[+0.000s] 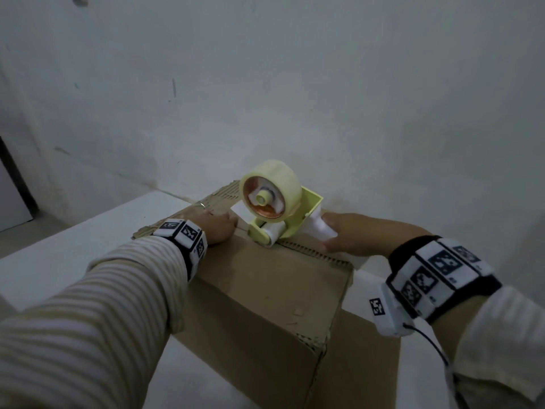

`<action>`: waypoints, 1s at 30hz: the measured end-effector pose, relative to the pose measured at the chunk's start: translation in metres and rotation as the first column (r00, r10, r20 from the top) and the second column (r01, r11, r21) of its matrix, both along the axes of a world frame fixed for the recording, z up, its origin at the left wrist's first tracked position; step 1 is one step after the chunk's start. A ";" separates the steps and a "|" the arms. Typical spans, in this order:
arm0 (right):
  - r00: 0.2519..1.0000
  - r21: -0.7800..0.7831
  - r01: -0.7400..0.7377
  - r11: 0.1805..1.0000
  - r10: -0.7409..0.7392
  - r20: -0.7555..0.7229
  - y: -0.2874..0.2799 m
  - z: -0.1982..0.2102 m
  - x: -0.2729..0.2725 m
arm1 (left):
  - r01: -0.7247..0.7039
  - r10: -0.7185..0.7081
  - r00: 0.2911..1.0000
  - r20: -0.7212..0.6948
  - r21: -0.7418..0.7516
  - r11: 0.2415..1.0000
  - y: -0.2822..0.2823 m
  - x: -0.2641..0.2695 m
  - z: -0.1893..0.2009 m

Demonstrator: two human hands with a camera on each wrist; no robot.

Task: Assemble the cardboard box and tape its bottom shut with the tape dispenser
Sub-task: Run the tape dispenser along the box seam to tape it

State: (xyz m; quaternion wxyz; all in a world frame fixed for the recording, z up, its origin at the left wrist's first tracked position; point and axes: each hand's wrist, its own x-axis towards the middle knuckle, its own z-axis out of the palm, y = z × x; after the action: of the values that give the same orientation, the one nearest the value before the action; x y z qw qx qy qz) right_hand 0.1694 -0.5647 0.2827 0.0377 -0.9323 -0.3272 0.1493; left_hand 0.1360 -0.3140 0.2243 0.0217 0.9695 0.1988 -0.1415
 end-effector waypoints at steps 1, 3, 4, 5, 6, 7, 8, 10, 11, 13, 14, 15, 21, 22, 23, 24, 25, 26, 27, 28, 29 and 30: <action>1.000 -0.006 0.022 1.000 -0.022 -0.014 -0.009 0.001 0.001 | -0.011 0.013 0.999 0.032 -0.057 0.998 0.005 0.005 -0.007; 0.997 -0.010 0.068 0.998 -0.069 -0.040 -0.029 0.004 0.001 | -0.038 0.039 0.999 0.011 -0.095 0.995 0.012 0.008 -0.012; 0.995 -0.009 0.087 0.996 -0.088 -0.053 -0.038 0.006 0.000 | -0.051 0.052 0.999 0.008 -0.111 0.992 0.012 0.007 -0.011; 0.993 -0.009 0.101 0.995 -0.101 -0.059 -0.046 0.007 -0.001 | -0.056 0.058 0.998 0.008 -0.115 0.992 0.010 0.005 -0.007; 0.992 -0.005 0.108 0.994 -0.108 -0.060 -0.052 0.008 -0.003 | -0.057 0.058 0.998 0.007 -0.113 0.992 0.007 0.003 -0.005; 0.992 0.001 0.111 0.994 -0.110 -0.058 -0.055 0.007 -0.004 | -0.054 0.056 0.998 0.014 -0.106 0.993 0.003 0.002 -0.003; 0.992 0.005 0.112 0.994 -0.111 -0.052 -0.057 0.006 -0.006 | -0.051 0.053 0.998 0.018 -0.101 0.994 -0.002 0.001 0.000; 0.993 0.013 0.114 0.993 -0.113 -0.018 -0.057 0.000 -0.008 | -0.039 0.042 0.999 0.025 -0.098 0.994 -0.011 -0.001 0.001; 0.994 0.022 0.113 0.993 -0.113 -0.001 -0.056 -0.002 -0.009 | -0.034 0.037 0.999 0.021 -0.105 0.994 -0.019 -0.004 0.003; 0.994 0.047 0.110 0.993 -0.111 0.013 -0.055 -0.005 -0.012 | 0.018 -0.016 1.000 0.015 -0.138 0.990 -0.032 -0.009 0.002; 0.994 0.058 0.109 0.992 -0.110 0.015 -0.054 -0.005 -0.014 | 0.062 -0.060 0.998 0.014 -0.146 0.987 -0.040 -0.011 0.001; 0.994 0.070 0.106 0.992 -0.108 0.019 -0.053 -0.006 -0.015 | 0.094 -0.096 0.995 -0.006 -0.150 0.984 -0.052 -0.014 0.000; 0.989 0.125 0.110 0.986 -0.121 0.086 -0.055 -0.011 -0.029 | 0.184 -0.186 0.983 -0.007 -0.100 0.978 -0.095 -0.024 -0.007; 0.988 0.135 0.110 0.985 -0.122 0.090 -0.056 -0.013 -0.031 | 0.184 -0.185 0.983 0.002 -0.087 0.979 -0.099 -0.026 -0.008; 0.989 0.143 0.110 0.984 -0.123 0.087 -0.058 -0.014 -0.033 | 0.188 -0.189 0.982 -0.001 -0.070 0.980 -0.102 -0.028 -0.006; 0.989 0.146 0.114 0.983 -0.127 0.078 -0.060 -0.016 -0.035 | 0.197 -0.197 0.980 0.006 -0.062 0.978 -0.105 -0.029 -0.003; 0.989 0.149 0.121 0.981 -0.132 0.068 -0.062 -0.018 -0.036 | 0.202 -0.202 0.979 0.008 -0.059 0.978 -0.105 -0.029 -0.004; 0.988 0.155 0.128 0.980 -0.139 0.061 -0.064 -0.019 -0.036 | 0.199 -0.200 0.980 -0.010 -0.063 0.978 -0.104 -0.028 -0.004; 0.988 0.160 0.134 0.978 -0.145 0.059 -0.066 -0.020 -0.037 | 0.196 -0.198 0.980 -0.025 -0.067 0.978 -0.103 -0.027 -0.005; 0.987 0.162 0.140 0.977 -0.151 0.059 -0.069 -0.020 -0.037 | 0.200 -0.203 0.979 -0.036 -0.062 0.978 -0.100 -0.025 -0.006; 0.986 0.164 0.147 0.975 -0.159 0.057 -0.074 -0.019 -0.037 | 0.198 -0.200 0.978 -0.051 -0.048 0.979 -0.097 -0.025 -0.007; 0.984 0.167 0.159 0.973 -0.170 0.050 -0.080 -0.018 -0.038 | 0.195 -0.197 0.978 -0.062 -0.036 0.980 -0.097 -0.026 -0.007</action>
State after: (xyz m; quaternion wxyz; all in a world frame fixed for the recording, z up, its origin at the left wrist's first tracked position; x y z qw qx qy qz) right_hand 0.1313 -0.6451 0.2650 0.1154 -0.9544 -0.2609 0.0884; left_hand 0.1101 -0.4107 0.2168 0.0158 0.9789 0.1006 -0.1774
